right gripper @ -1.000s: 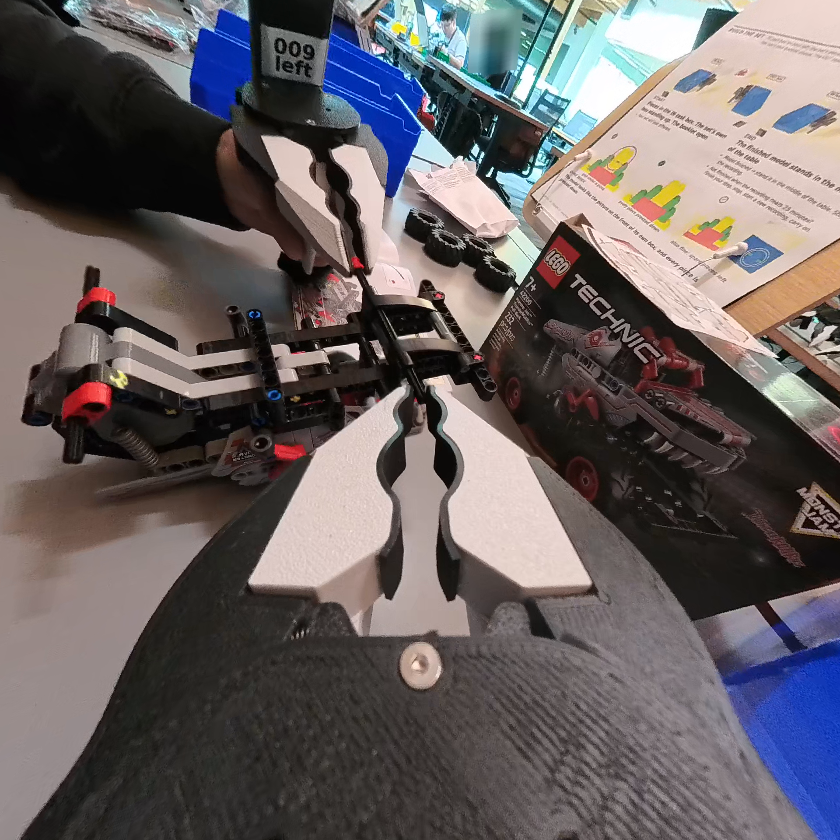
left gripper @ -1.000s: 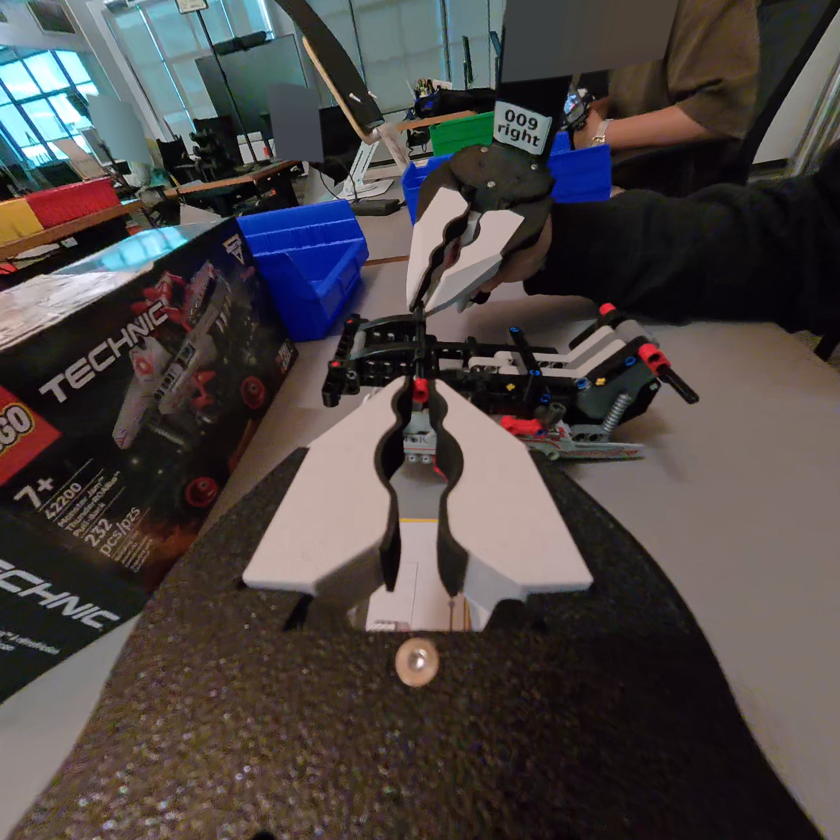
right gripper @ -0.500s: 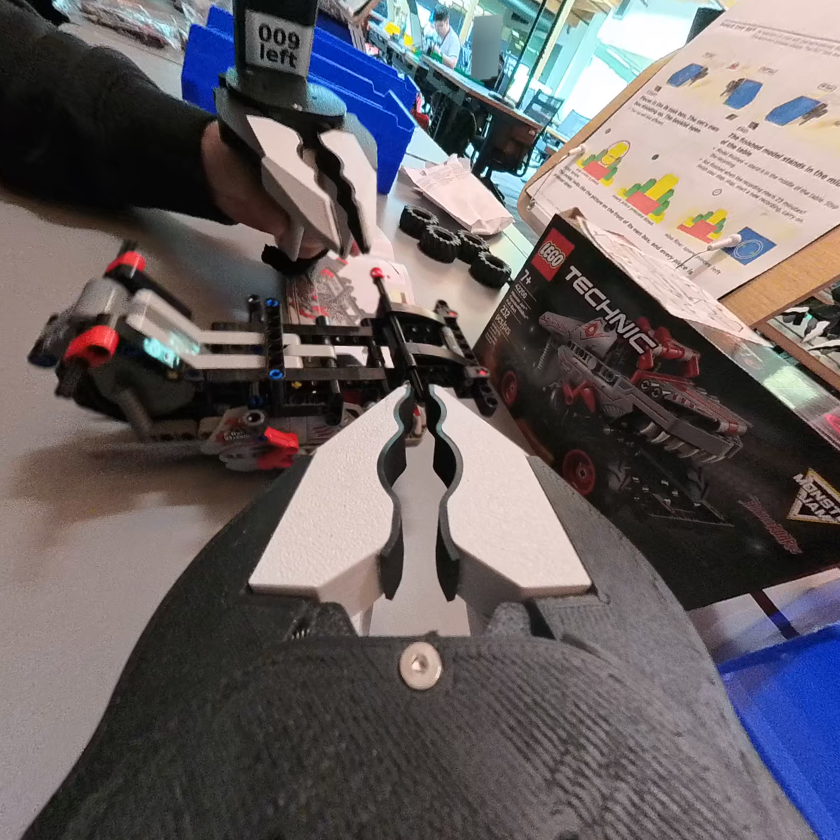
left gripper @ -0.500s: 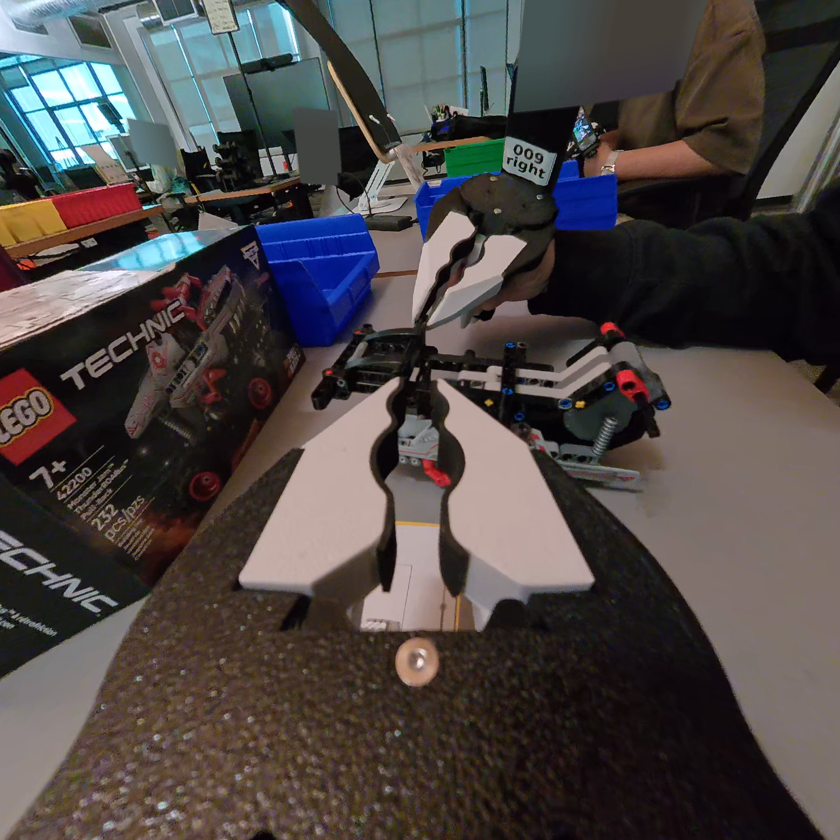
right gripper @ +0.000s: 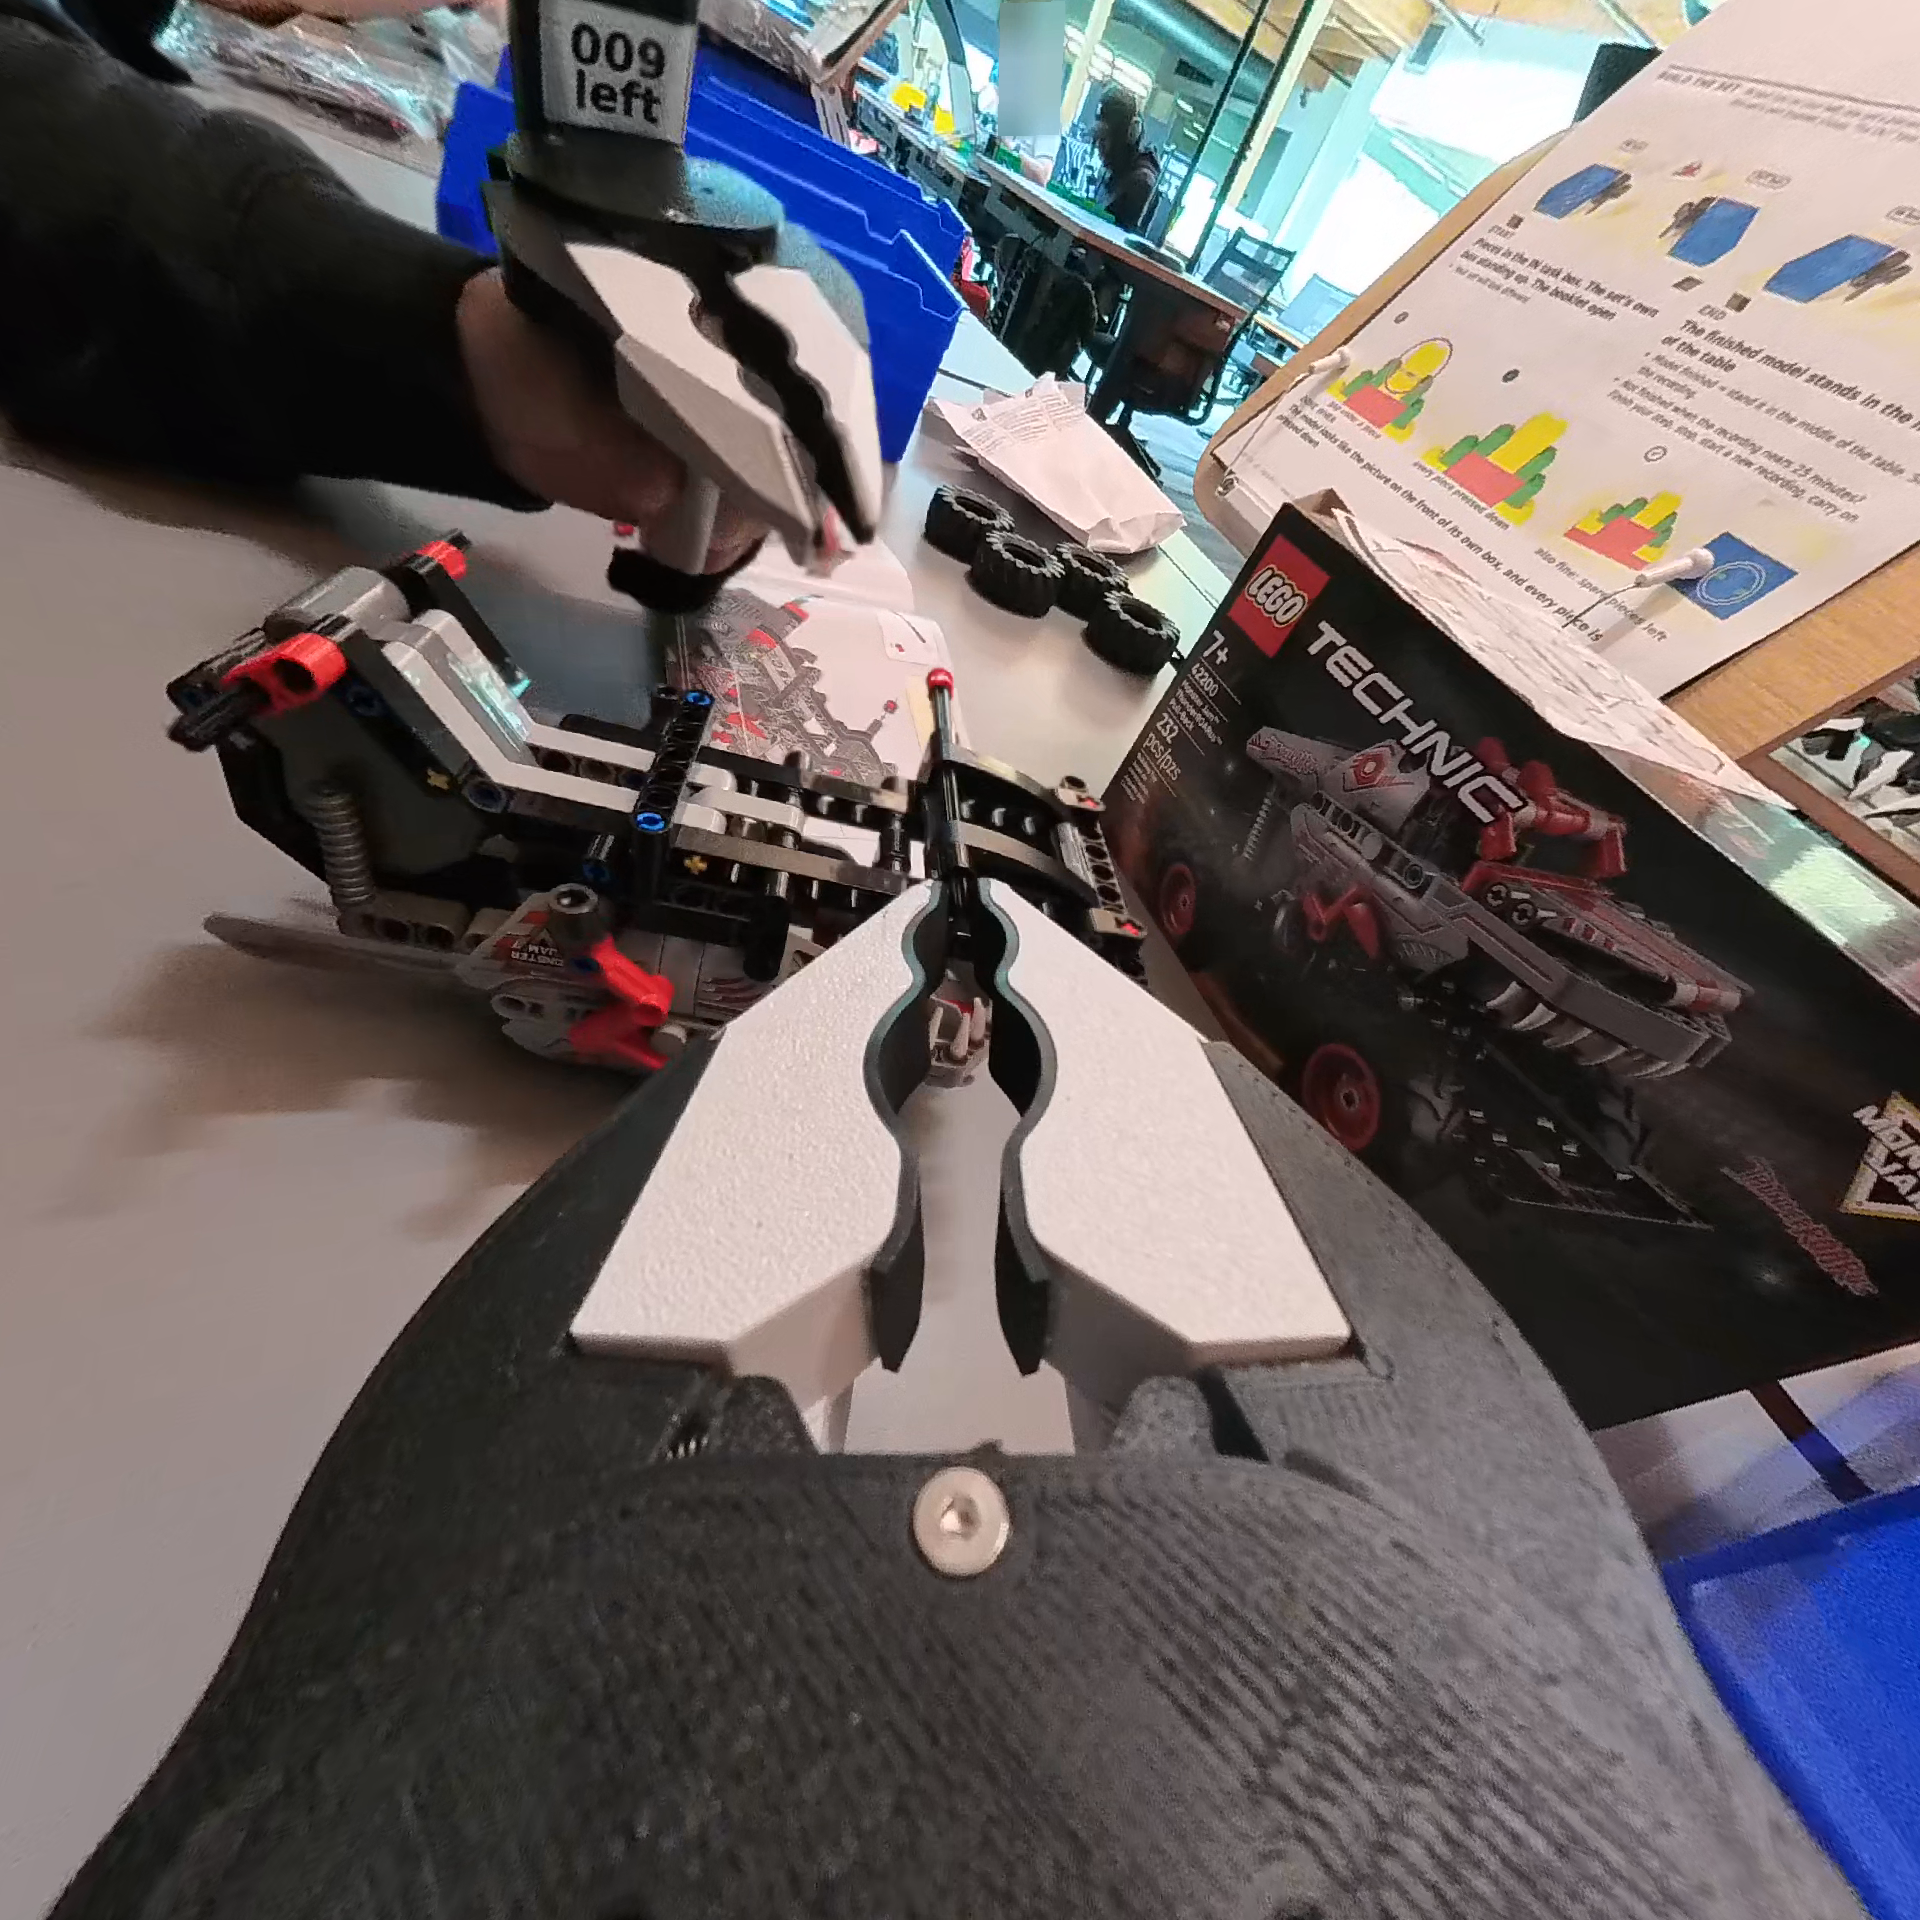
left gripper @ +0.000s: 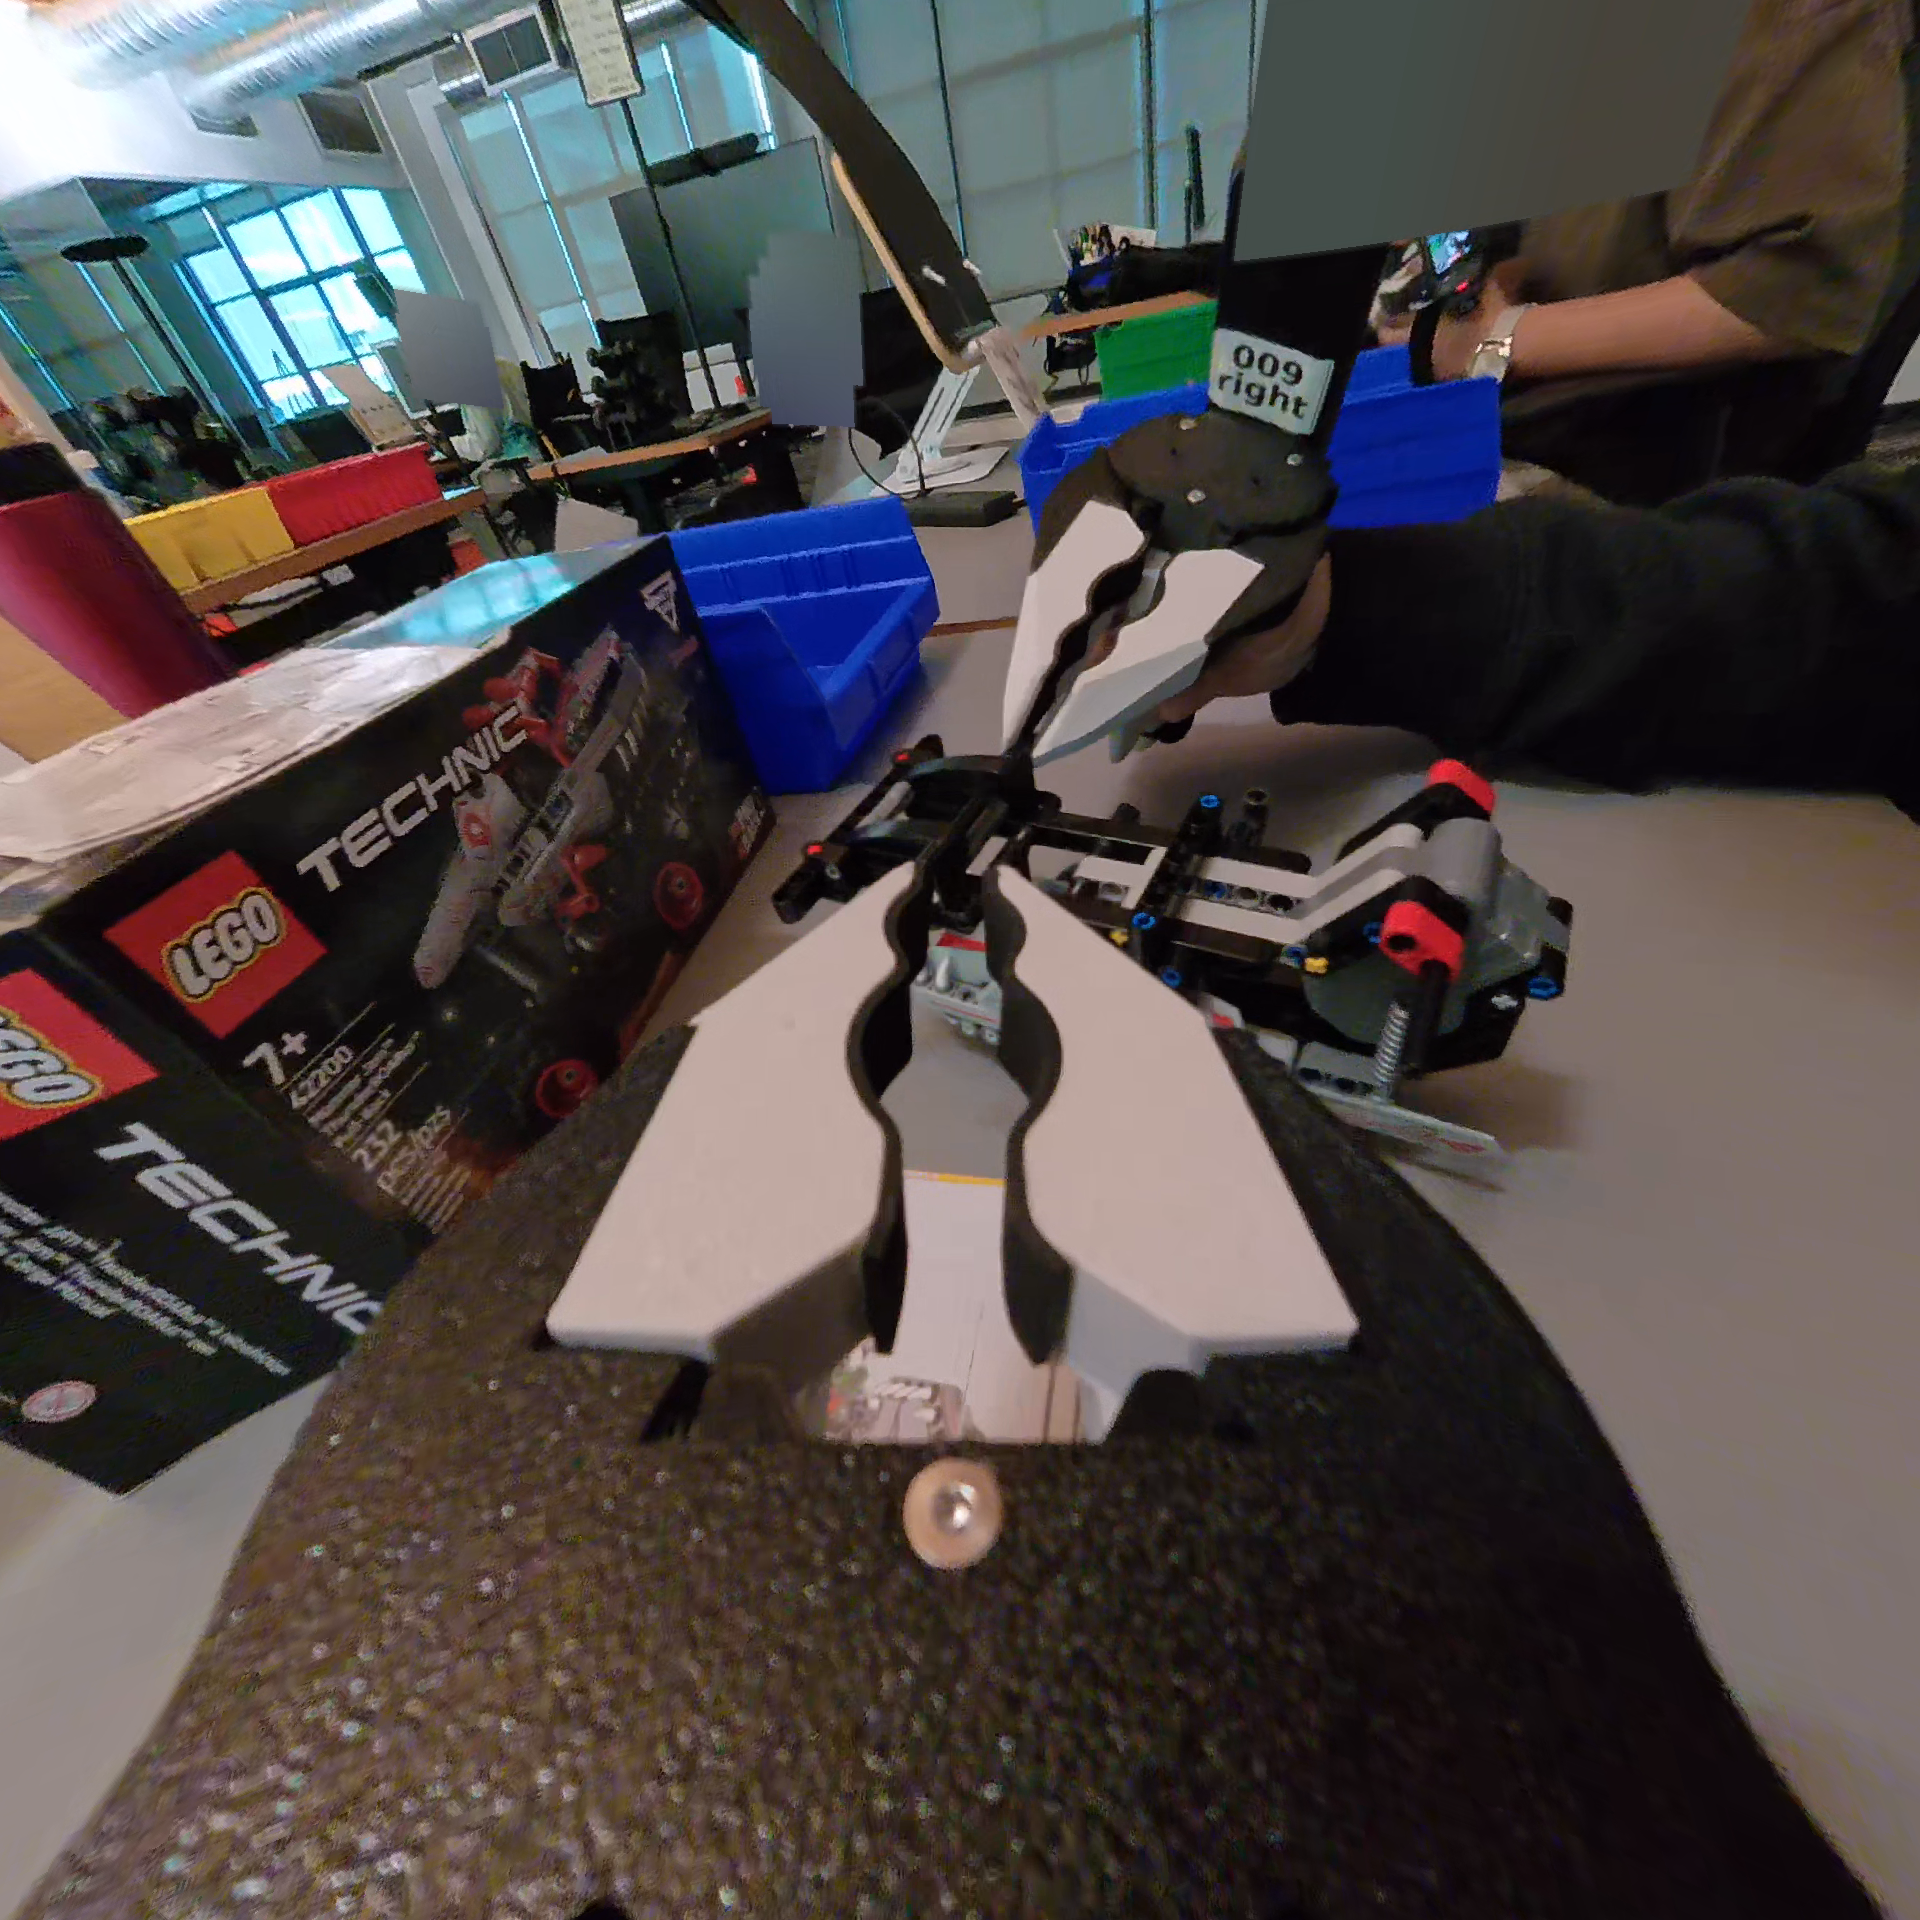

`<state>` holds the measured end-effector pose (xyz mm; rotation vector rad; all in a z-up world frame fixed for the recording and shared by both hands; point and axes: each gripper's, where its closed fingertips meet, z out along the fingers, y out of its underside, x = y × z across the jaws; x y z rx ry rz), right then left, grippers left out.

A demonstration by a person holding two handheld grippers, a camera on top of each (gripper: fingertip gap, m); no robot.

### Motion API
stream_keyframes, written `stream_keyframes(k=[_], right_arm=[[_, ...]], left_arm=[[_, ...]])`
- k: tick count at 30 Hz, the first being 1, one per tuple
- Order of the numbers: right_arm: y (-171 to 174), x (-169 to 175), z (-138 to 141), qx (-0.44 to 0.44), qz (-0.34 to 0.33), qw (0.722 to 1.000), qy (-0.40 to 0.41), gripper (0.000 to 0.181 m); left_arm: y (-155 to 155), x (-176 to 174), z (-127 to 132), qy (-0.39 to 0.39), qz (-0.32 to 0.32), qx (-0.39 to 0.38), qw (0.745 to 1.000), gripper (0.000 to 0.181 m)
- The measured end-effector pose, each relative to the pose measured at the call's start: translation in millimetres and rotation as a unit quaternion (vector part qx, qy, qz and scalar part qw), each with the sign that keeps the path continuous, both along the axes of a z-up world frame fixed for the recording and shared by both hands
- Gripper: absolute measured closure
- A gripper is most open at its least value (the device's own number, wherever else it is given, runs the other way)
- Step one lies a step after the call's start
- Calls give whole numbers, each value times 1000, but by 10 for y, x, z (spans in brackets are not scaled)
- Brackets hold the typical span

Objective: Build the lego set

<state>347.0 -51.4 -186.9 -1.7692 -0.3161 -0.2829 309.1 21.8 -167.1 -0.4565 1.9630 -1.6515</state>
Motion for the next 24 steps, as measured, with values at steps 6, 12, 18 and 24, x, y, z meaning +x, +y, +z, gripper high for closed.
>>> stream_keyframes(k=[6,12,18,24], right_arm=[[-6,16,-9,4,-1,1000,6,179],[-3,21,-11,6,-2,1000,7,179],[-4,35,-18,9,-5,1000,7,178],[19,13,2,15,-1,1000,7,179]], left_arm=[[216,126,-79,2,-23,119,993,170],[149,221,-64,22,-106,104,989,166],[409,328,254,-5,-92,94,991,163],[931,558,598,-7,15,53,998,167]])
